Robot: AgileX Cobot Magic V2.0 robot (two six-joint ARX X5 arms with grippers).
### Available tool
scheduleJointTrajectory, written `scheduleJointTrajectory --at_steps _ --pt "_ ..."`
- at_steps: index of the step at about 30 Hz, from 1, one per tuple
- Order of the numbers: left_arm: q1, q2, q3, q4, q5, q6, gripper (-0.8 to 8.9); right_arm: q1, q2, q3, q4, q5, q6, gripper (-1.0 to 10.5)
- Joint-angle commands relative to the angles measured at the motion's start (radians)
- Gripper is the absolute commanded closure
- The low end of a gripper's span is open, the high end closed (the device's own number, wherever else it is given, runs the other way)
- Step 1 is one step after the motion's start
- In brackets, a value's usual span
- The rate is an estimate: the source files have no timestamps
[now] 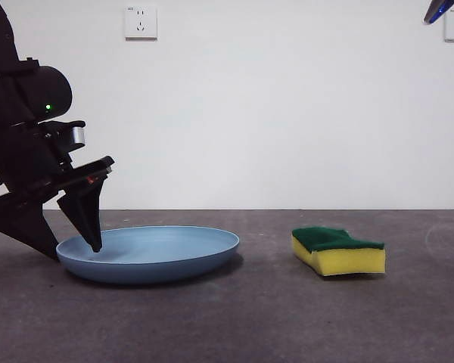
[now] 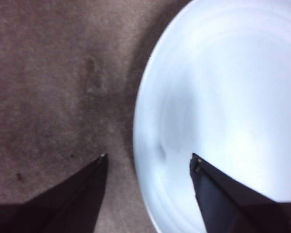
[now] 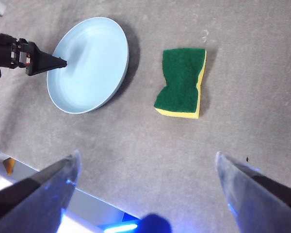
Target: Pick up the plate,pick up the cloth,clean the plate with the cloth
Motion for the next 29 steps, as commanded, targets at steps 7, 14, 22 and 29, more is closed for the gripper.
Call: scheduleJointTrajectory --at_steps 7,14,22,29 --pt "-0.007 0.010 -0.002 0.015 0.000 0.024 8.22 -0.002 0.000 0.003 0.013 -0.001 -0.003 4.7" --pt "-0.010 -0.027 0.010 0.008 0.002 0.024 8.22 0.032 0.032 0.006 0.072 0.019 -0.002 4.8" --pt "-0.017 -0.228 0.010 -0.042 0.002 0.024 8.22 0.203 0.228 0.062 0.085 0.277 -0.006 4.8" --pt "-0.017 -0.435 0.010 -0.137 0.001 0.024 8.22 0.325 0.435 0.164 0.127 0.429 -0.018 5.2"
